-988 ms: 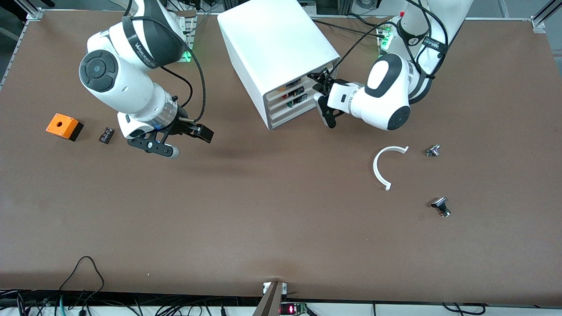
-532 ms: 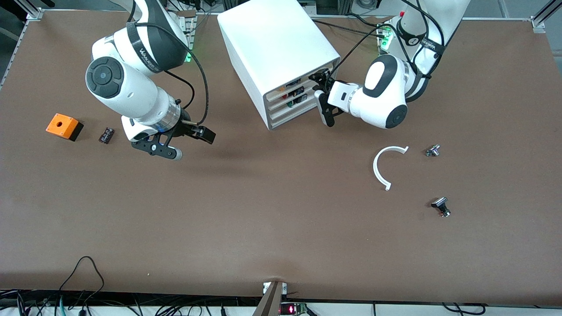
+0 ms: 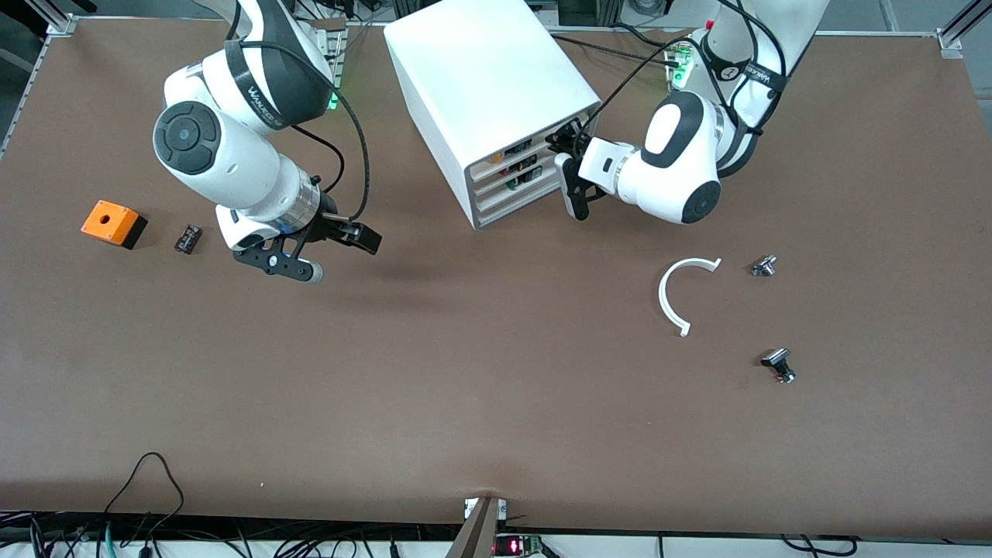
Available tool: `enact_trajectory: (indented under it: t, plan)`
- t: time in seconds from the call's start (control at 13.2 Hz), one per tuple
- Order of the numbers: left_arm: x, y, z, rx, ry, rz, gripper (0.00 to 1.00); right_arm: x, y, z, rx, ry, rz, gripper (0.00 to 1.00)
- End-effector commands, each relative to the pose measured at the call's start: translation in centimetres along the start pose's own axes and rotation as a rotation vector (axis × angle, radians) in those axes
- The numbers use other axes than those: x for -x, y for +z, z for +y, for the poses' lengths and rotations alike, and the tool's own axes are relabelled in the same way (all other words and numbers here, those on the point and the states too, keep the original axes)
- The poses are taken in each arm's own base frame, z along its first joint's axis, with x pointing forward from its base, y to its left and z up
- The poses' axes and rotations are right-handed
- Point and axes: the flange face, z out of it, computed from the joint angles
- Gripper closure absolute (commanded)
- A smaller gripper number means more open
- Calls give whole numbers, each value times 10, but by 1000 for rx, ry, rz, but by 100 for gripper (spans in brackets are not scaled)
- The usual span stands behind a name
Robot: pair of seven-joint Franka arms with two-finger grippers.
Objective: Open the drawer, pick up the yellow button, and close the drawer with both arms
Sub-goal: 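Pull the drawer open with the left gripper while the right gripper approaches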
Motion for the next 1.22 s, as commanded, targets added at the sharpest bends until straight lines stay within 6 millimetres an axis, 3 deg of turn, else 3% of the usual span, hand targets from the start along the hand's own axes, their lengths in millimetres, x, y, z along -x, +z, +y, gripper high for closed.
enact_trajectory:
  t: [0.0,0.08,0.23,0.38,0.61,0.68,0.76,0.84,0.99,1.14]
  plan:
    - [-1,-43,-38,-60,24,-11,100,1,-3,-5,-17,16,-2,0]
    - [-6,-50,-39,-65,31,2,100,1,-3,-5,-17,14,-2,0]
    - [-13,-76,-61,-72,25,42,100,1,-2,-6,-18,21,-1,0]
    - [-22,-100,-93,-110,39,42,100,15,3,-29,-34,48,23,0]
    - [-39,-113,-116,-105,44,75,100,29,2,-67,-99,151,81,0]
    - [-39,-117,-117,-108,44,82,92,31,4,-80,-107,173,82,1]
    - [-39,-118,-118,-110,58,83,5,34,2,-95,-121,196,89,0]
    - [-37,-125,-116,-117,55,91,0,40,0,-110,-131,242,96,0]
    - [-29,-138,-113,-101,47,73,0,57,4,-135,-129,350,126,0]
    - [-26,-166,-102,-84,34,55,0,66,-4,-154,-176,349,142,1]
